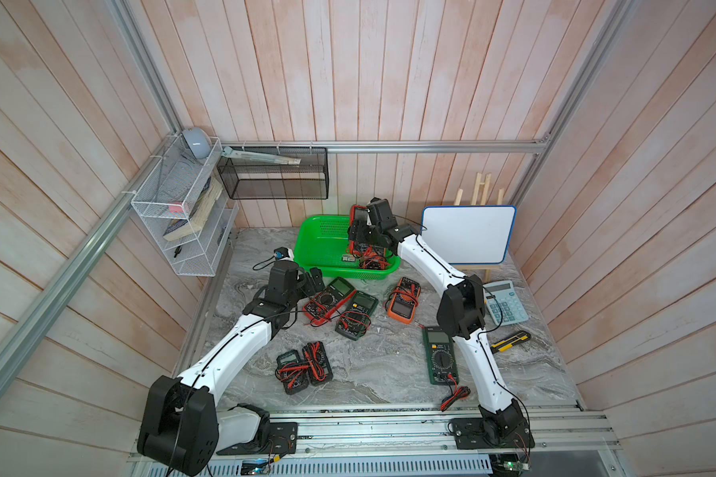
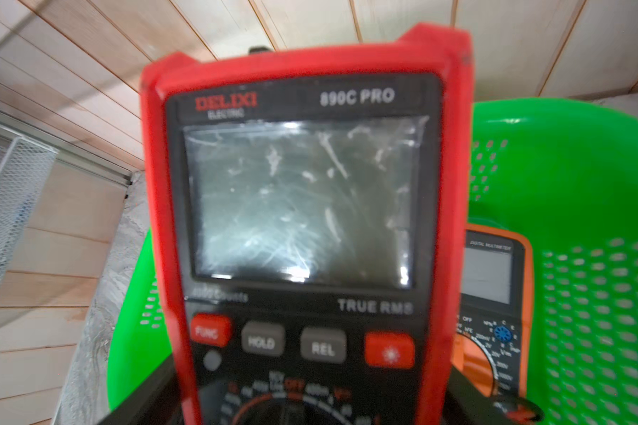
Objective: Put the multimeter into the basket
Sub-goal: Place the multimeter in the basket.
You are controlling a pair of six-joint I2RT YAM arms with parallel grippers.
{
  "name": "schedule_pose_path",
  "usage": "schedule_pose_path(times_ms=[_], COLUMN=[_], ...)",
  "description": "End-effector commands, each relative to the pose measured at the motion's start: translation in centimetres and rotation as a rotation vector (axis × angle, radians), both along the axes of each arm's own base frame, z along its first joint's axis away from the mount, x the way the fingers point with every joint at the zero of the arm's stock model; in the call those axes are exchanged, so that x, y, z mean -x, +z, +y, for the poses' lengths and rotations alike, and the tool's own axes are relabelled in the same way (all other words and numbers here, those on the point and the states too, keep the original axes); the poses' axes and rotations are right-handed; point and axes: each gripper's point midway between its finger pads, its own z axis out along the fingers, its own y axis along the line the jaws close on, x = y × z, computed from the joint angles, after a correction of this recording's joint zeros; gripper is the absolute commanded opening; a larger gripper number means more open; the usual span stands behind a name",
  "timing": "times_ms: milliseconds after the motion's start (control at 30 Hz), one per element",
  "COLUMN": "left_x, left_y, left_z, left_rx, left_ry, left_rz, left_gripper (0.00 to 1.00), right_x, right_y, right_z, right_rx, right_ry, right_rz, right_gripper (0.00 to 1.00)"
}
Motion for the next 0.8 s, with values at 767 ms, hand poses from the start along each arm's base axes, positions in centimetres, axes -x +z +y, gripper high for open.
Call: schedule_pose_path(times_ms=[767], left_x=[0.6], left_y=[-1.8], left_z=[0.0], left_rx=[0.005], left_ry=[-0.013], left_rz=[0.039], left_gripper=[1.00], right_x=[1.0], right_y=[-5.2], right_z=[1.9], right_rx=[0.008], right_ry=[-0.060], right_rz=[0.089], right_gripper=[0.22])
